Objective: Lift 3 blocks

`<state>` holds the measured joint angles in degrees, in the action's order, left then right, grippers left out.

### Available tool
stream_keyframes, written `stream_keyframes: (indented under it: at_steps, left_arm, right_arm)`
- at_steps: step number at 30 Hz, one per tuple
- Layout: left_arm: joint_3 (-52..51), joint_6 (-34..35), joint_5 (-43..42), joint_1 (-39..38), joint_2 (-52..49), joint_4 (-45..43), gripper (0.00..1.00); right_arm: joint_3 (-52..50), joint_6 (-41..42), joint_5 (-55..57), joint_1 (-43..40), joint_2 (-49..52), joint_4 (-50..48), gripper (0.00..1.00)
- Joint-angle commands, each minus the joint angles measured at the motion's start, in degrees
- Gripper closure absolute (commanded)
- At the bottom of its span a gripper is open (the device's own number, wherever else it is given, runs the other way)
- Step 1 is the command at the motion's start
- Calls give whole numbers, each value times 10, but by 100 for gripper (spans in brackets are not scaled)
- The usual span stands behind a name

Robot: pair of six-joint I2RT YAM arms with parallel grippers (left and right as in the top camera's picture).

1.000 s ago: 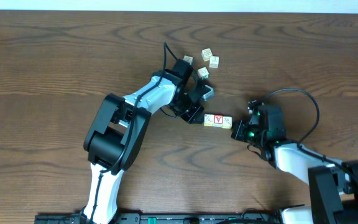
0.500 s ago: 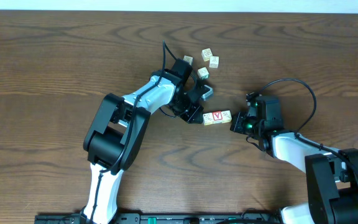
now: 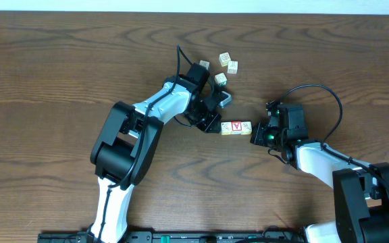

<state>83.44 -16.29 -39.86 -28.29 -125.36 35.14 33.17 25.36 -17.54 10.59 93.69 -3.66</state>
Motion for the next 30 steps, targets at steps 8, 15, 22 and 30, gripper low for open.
stream_keyframes:
  at_steps: [8,15,22,30]
  left_arm:
    - [5,103,158,19,-11,-23,93]
    - [5,128,185,23,-11,-25,93]
    - [5,181,228,23,-7,-26,93]
    - [5,240,239,23,32,-33,93]
  right_arm:
    - [-30,-14,60,13,31,33,99]
    - [-30,-14,92,4,31,51,99]
    - [-20,-19,91,-63,-7,93,99]
    - [-11,-95,41,-135,-155,177,99]
